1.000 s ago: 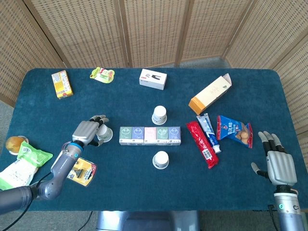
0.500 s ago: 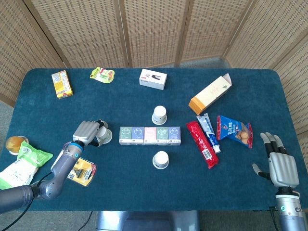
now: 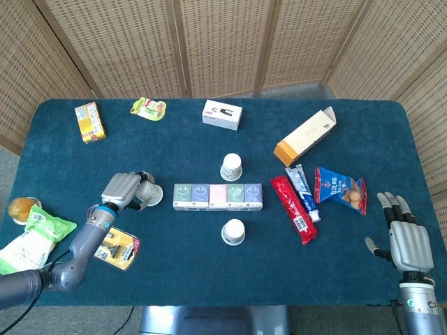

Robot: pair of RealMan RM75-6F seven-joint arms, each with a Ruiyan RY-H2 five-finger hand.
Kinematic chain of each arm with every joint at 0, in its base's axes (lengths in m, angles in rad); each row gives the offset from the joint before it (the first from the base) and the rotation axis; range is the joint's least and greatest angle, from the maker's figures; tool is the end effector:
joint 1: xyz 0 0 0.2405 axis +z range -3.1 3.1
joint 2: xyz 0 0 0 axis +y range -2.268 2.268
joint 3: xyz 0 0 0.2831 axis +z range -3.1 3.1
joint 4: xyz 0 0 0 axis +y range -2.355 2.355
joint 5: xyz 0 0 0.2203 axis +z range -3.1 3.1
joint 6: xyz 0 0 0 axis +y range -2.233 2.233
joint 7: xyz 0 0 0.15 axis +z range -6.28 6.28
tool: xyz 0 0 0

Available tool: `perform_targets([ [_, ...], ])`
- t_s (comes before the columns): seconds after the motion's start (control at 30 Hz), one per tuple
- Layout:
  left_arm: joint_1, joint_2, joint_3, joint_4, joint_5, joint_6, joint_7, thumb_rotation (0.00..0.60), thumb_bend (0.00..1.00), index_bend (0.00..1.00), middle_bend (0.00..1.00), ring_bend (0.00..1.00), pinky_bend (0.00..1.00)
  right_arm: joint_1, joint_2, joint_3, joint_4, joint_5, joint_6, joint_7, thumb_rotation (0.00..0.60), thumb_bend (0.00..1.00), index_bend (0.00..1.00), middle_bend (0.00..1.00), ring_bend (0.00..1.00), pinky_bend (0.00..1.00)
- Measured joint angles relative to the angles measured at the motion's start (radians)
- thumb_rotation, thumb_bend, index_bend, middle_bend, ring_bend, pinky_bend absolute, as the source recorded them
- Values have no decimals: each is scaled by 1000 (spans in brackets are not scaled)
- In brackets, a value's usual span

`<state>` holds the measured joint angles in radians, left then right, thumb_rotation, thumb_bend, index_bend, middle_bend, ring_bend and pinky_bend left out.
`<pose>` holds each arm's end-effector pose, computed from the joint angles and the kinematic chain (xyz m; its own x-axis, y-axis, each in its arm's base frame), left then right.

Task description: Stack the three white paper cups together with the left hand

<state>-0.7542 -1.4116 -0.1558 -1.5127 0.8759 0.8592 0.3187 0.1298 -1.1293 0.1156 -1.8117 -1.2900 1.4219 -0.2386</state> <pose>-0.2112 0.3834 0.0074 0.3935 0.3932 0.8310 0.9190 -0.1912 -0.3447 -0.3120 -0.2120 0.1483 0.3905 -0.0396 0.9197 -0.9123 0.1171 0.3924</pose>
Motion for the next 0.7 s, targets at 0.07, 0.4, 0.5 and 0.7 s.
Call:
perform_targets([
  [0.07,2,17,0,-22,6,6,0,600,355,319,341,385,621,0,1,0,-1,0,0,-1,600,282,0,80,0,305],
  [0.4,12,151,-14,-203,42,26,-21,600,355,316,340,385,620,1,0,-1,-4,0,-5,-4,600,282,0,80,0,305],
  [0.5,15,201,-20,-274,70,27,-38,600,355,316,340,385,620,2,0,-3,-6,-8,-4,-3,599,283,0,80,0,305],
  [0.7,4,266,-28,-392,136,4,-66,600,355,315,340,385,619,1,-2,-11,-10,-35,0,-3,600,284,0,80,0,305],
])
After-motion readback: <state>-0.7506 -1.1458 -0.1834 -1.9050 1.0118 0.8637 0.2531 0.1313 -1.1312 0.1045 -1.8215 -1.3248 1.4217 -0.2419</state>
